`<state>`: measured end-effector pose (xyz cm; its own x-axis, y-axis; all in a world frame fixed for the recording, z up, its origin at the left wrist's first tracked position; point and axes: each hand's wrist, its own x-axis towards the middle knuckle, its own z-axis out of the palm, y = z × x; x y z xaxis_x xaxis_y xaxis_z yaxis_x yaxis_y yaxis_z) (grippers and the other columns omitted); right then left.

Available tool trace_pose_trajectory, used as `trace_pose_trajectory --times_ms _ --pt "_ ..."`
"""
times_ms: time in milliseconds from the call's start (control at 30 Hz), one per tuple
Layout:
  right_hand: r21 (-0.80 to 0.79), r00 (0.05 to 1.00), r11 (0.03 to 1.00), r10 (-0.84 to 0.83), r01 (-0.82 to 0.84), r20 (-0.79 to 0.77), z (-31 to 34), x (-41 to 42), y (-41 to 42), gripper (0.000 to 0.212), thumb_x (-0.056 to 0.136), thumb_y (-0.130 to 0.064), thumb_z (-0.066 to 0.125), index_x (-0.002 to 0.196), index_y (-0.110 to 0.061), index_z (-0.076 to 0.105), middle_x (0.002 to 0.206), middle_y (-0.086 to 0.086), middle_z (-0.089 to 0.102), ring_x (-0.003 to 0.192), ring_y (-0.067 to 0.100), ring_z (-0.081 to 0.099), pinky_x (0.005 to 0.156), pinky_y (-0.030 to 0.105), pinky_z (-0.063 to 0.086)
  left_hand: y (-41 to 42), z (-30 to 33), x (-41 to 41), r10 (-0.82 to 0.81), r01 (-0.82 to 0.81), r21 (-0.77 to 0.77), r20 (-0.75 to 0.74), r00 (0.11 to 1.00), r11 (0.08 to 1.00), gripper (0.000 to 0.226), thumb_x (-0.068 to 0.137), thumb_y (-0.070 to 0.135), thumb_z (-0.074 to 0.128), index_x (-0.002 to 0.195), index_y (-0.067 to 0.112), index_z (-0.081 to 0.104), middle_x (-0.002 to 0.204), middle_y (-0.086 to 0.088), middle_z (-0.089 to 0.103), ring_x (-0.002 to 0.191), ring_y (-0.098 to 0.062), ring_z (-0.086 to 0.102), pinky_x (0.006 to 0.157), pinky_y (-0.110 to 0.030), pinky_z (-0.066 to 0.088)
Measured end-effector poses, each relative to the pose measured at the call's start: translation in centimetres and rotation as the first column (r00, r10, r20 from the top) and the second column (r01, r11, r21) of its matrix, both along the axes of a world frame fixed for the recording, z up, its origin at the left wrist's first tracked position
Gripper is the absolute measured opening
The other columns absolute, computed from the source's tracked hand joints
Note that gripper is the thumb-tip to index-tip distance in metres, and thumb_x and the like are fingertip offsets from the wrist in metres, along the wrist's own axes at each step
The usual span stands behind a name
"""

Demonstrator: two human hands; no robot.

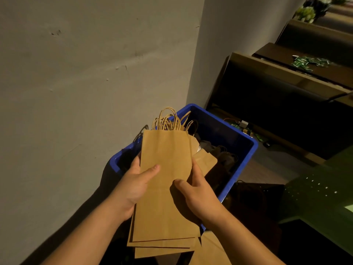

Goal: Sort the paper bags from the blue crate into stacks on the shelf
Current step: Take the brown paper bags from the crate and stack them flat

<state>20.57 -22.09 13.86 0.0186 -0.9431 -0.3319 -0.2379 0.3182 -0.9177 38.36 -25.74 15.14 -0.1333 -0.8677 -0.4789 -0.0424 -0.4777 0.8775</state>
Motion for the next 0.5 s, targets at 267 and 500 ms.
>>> trace_pose_trajectory --times_ms 267,500 --pt "0.086 0.998 0.996 -0.044 0.039 0.053 0.5 -0.5 -1.3 0.064 0.101 -0.045 0.059 0.156 -0.04 0.027 0.14 -0.014 0.053 0.119 0.01 0.06 0.1 0.028 0.052 -0.6 -1.1 1.3 0.049 -0.051 0.023 0.077 0.996 0.998 0.035 0.094 0.025 0.07 0.121 0.044 0.058 0.107 0.003 0.077 0.101 -0.025 0.074 0.09 -0.055 0.058" --pt "0.254 0.964 0.93 -0.256 0.267 -0.075 0.5 -2.5 -6.6 0.024 0.104 -0.031 0.057 0.124 -0.019 0.058 0.109 0.007 0.064 0.093 0.022 0.067 0.081 0.037 0.059 -1.3 -1.9 2.2 0.068 -0.07 0.026 0.075 0.995 0.997 0.045 0.091 0.025 0.074 0.127 0.047 0.058 0.113 0.008 0.077 0.107 -0.024 0.073 0.095 -0.058 0.056"
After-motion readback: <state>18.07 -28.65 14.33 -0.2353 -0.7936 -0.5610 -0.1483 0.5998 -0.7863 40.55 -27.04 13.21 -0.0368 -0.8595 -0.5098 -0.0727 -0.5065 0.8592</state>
